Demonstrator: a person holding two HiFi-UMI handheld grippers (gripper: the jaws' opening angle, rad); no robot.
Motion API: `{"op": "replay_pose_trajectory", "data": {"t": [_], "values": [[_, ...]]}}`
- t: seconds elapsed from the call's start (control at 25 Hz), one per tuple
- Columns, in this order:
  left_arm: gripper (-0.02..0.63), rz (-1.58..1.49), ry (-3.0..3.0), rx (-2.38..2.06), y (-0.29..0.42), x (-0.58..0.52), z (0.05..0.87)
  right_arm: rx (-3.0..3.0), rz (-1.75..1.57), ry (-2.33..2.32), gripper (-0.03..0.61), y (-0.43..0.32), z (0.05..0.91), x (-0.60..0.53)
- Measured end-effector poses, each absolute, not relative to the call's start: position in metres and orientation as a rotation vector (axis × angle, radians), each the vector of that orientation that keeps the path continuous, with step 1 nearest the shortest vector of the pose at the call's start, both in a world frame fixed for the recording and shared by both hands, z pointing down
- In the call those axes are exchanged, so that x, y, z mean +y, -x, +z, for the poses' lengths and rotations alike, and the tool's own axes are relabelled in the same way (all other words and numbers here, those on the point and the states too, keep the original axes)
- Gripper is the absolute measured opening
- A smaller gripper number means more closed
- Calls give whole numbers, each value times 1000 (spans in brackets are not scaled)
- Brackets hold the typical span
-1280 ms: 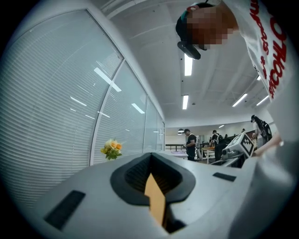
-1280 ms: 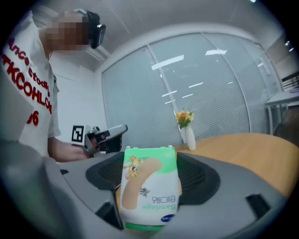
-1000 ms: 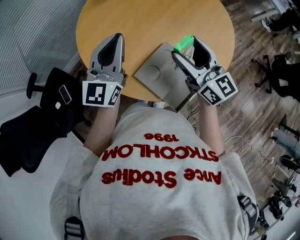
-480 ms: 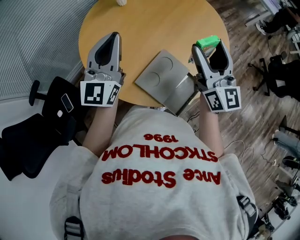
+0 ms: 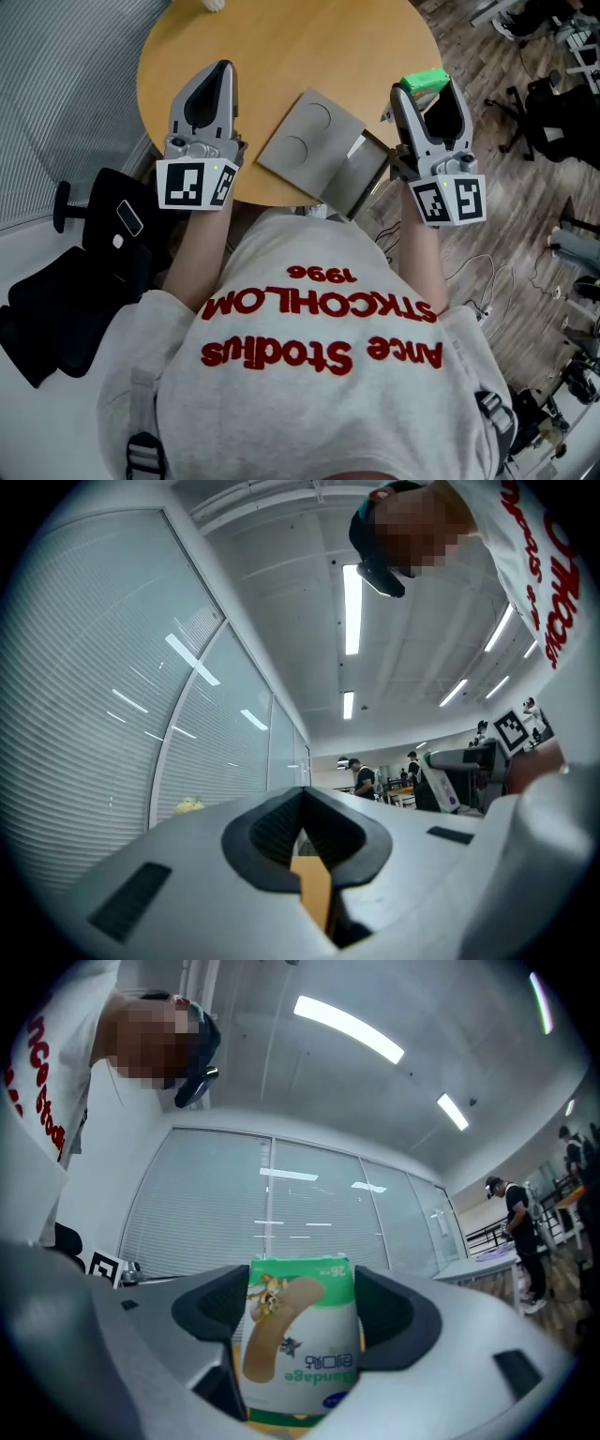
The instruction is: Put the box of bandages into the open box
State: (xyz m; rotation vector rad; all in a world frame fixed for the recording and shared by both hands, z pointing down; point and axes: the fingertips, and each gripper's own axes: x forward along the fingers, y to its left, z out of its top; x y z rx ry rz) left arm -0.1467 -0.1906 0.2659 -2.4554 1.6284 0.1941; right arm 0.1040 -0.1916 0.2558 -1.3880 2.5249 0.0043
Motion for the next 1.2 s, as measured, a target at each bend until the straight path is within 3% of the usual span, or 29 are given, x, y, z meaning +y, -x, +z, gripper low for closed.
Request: {"op": "replay_pose_trajectory", "data": {"t": [0.4, 1.2], "values": [[6, 206, 2601, 1471, 97, -207, 286, 2436, -58, 1622, 359, -154, 278, -174], [6, 93, 2808, 1492, 87, -203, 362, 2335, -970, 1797, 360, -133, 520, -150]]}}
